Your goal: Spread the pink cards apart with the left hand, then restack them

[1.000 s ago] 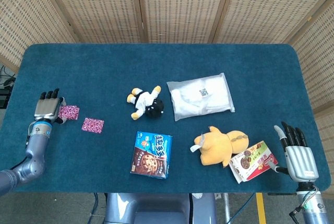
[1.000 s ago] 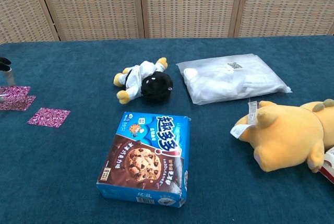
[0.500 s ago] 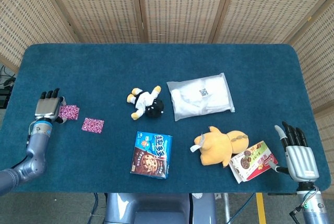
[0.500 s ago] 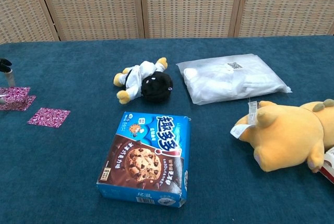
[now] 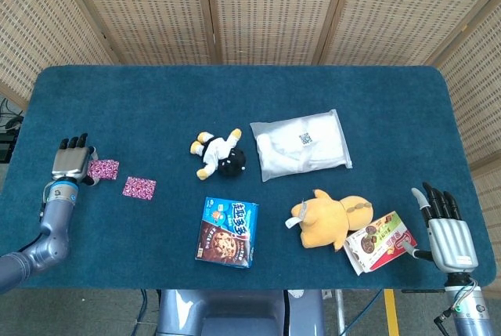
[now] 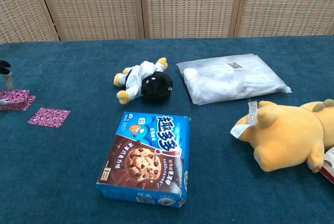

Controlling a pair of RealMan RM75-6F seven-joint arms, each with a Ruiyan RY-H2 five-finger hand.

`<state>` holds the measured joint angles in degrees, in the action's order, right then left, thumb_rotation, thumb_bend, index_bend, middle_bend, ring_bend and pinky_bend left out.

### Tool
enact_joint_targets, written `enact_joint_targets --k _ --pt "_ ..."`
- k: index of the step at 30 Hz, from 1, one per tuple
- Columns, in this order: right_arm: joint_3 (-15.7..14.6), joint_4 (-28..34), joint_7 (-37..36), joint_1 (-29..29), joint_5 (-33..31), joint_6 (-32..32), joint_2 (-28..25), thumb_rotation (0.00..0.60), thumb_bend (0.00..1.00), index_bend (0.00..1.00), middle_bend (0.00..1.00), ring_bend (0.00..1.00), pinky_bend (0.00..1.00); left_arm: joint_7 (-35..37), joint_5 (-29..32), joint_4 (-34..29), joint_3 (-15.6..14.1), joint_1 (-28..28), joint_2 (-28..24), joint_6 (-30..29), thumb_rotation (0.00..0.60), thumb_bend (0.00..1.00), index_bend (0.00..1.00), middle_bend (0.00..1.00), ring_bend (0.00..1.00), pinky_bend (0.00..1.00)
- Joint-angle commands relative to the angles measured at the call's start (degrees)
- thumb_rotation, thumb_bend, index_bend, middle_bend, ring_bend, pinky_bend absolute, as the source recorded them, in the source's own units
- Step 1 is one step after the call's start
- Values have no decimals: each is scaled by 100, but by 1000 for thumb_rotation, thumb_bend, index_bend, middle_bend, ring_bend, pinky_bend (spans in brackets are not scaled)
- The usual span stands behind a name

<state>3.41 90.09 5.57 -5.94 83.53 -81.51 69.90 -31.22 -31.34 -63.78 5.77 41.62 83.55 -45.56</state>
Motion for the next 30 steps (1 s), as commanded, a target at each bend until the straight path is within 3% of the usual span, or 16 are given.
enact_joint_targets --k 1,20,30 --pt "0 -1 1 0 0 1 1 600 28 0 0 0 0 -15 -3 8 6 4 3 3 600 253 359 0 0 0" --pt "4 5 -2 1 0 -6 -6 600 28 0 0 0 0 57 -53 -26 93 -29 -24 8 600 242 295 0 0 0" --pt "5 22 -12 3 -4 -5 -21 600 28 0 0 0 0 188 -619 -1045 57 -158 -264 -442 600 234 296 0 0 0"
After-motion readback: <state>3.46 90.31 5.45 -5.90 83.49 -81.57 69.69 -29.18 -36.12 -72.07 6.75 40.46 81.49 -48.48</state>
